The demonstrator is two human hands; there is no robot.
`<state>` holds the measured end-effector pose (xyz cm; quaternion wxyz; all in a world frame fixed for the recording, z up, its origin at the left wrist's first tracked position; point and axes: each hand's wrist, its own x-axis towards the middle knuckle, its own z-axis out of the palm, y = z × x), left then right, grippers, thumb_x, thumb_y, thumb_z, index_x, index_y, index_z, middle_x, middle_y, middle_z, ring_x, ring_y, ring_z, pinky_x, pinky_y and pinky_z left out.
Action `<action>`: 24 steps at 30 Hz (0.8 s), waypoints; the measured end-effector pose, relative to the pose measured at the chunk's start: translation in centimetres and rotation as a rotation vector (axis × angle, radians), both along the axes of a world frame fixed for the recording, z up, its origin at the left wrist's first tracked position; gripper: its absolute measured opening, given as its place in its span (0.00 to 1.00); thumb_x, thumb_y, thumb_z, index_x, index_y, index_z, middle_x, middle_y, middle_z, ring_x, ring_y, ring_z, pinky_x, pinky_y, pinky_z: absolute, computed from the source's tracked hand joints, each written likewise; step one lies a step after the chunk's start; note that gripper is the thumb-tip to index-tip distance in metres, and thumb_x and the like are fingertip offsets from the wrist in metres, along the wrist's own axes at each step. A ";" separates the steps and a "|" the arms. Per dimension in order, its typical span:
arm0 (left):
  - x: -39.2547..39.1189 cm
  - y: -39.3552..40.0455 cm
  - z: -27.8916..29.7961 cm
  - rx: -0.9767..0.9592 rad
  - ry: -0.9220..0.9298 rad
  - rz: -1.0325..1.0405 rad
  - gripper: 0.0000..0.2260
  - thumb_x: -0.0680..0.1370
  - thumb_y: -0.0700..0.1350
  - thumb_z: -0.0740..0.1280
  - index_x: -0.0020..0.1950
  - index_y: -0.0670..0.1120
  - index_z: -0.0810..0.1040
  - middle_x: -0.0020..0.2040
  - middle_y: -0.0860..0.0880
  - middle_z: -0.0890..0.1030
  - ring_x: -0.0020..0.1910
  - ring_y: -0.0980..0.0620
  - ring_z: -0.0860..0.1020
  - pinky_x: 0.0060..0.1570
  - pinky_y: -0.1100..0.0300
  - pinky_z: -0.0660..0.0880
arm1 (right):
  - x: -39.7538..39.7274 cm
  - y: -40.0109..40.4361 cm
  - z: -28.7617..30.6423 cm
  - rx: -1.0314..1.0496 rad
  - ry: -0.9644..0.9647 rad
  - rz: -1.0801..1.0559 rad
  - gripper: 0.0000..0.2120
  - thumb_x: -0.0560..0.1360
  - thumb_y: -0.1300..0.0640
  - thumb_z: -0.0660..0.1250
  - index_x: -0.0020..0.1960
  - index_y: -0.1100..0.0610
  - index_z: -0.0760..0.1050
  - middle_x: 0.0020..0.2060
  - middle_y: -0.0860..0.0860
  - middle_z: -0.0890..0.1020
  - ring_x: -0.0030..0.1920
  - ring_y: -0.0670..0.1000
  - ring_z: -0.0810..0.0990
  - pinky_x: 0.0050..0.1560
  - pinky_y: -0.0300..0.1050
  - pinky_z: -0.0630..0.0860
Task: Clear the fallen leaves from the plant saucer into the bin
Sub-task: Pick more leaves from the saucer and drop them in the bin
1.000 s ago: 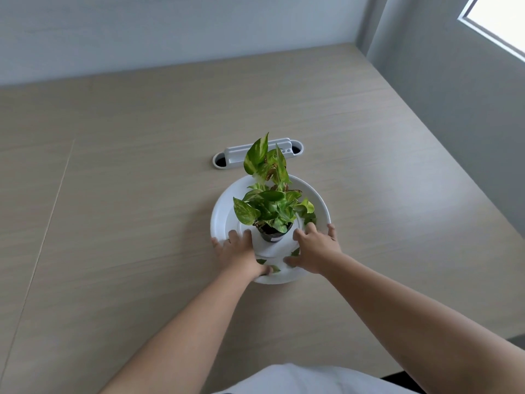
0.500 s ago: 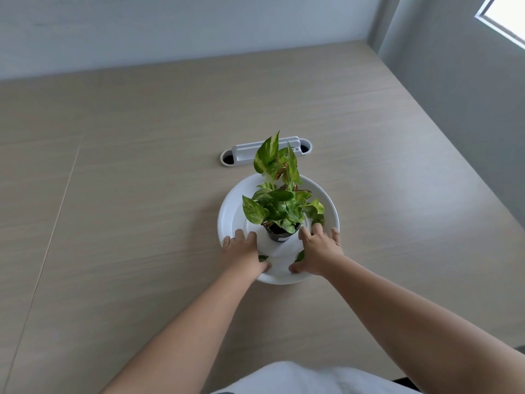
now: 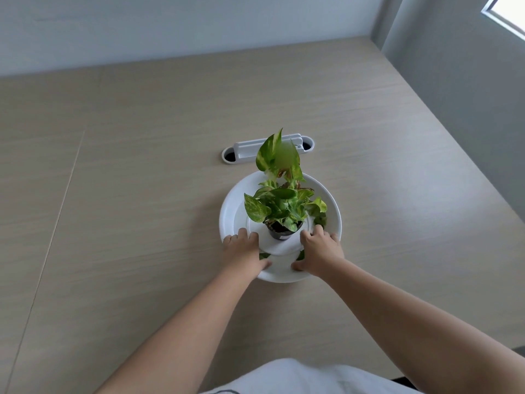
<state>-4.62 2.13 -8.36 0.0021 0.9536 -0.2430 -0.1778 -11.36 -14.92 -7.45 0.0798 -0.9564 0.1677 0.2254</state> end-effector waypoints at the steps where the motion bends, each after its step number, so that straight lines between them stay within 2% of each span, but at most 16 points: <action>1: 0.0 0.0 0.0 0.021 -0.023 -0.012 0.27 0.70 0.63 0.68 0.60 0.46 0.71 0.56 0.46 0.72 0.56 0.44 0.74 0.59 0.50 0.65 | 0.1 0.2 0.0 0.015 0.001 0.005 0.30 0.64 0.40 0.72 0.58 0.55 0.68 0.47 0.53 0.66 0.53 0.58 0.73 0.55 0.50 0.67; 4: 0.1 -0.4 0.0 0.050 -0.033 -0.038 0.25 0.71 0.61 0.68 0.59 0.45 0.71 0.56 0.45 0.72 0.55 0.44 0.74 0.52 0.52 0.66 | 0.3 0.5 0.2 0.101 0.023 -0.026 0.20 0.69 0.50 0.71 0.55 0.58 0.70 0.47 0.54 0.66 0.48 0.57 0.72 0.44 0.48 0.70; 7: 0.1 -0.9 0.0 0.030 0.050 -0.049 0.21 0.73 0.54 0.69 0.58 0.42 0.70 0.56 0.44 0.71 0.51 0.42 0.76 0.45 0.54 0.67 | 0.3 0.4 0.3 0.132 0.014 -0.022 0.09 0.73 0.59 0.65 0.53 0.60 0.73 0.50 0.55 0.73 0.44 0.57 0.74 0.41 0.47 0.74; 10: 0.2 -1.0 0.2 -0.031 0.138 -0.024 0.13 0.75 0.45 0.67 0.55 0.40 0.71 0.54 0.42 0.71 0.48 0.40 0.76 0.41 0.53 0.71 | 0.2 0.3 0.1 0.139 0.023 0.020 0.09 0.75 0.63 0.61 0.54 0.60 0.75 0.52 0.57 0.76 0.48 0.58 0.78 0.45 0.49 0.78; 13: 0.6 -1.0 0.6 -0.045 0.178 -0.032 0.08 0.75 0.39 0.63 0.53 0.39 0.71 0.51 0.42 0.70 0.46 0.40 0.76 0.42 0.53 0.72 | 0.3 0.0 0.0 0.119 0.040 0.067 0.11 0.74 0.66 0.60 0.54 0.60 0.75 0.51 0.57 0.76 0.45 0.57 0.76 0.46 0.50 0.78; 16: 1.0 -0.8 0.9 -0.071 0.221 0.021 0.10 0.73 0.36 0.61 0.53 0.38 0.73 0.53 0.41 0.73 0.48 0.40 0.75 0.44 0.54 0.71 | 0.4 -0.3 -0.1 0.125 0.040 0.074 0.12 0.73 0.67 0.59 0.52 0.60 0.76 0.50 0.57 0.77 0.45 0.57 0.78 0.47 0.50 0.79; 19: 1.4 -0.5 0.6 -0.097 0.240 0.020 0.11 0.71 0.34 0.60 0.52 0.38 0.75 0.53 0.41 0.74 0.48 0.39 0.76 0.44 0.53 0.74 | 0.5 -0.8 -0.1 0.177 0.023 0.031 0.09 0.72 0.65 0.61 0.48 0.58 0.78 0.48 0.55 0.78 0.45 0.57 0.77 0.42 0.46 0.77; 22: 1.9 -0.2 0.6 -0.193 0.292 0.112 0.13 0.70 0.33 0.57 0.48 0.42 0.78 0.52 0.45 0.77 0.48 0.43 0.78 0.41 0.57 0.73 | 0.7 -1.5 0.2 0.273 -0.013 -0.049 0.08 0.69 0.65 0.62 0.41 0.55 0.78 0.42 0.52 0.79 0.44 0.56 0.79 0.37 0.43 0.73; 24: 2.4 0.1 0.9 -0.284 0.330 0.203 0.12 0.71 0.34 0.59 0.44 0.46 0.80 0.48 0.50 0.80 0.48 0.48 0.78 0.38 0.61 0.73 | 0.8 -2.2 0.4 0.351 -0.069 -0.142 0.07 0.68 0.66 0.64 0.41 0.58 0.80 0.39 0.50 0.79 0.42 0.52 0.79 0.37 0.42 0.75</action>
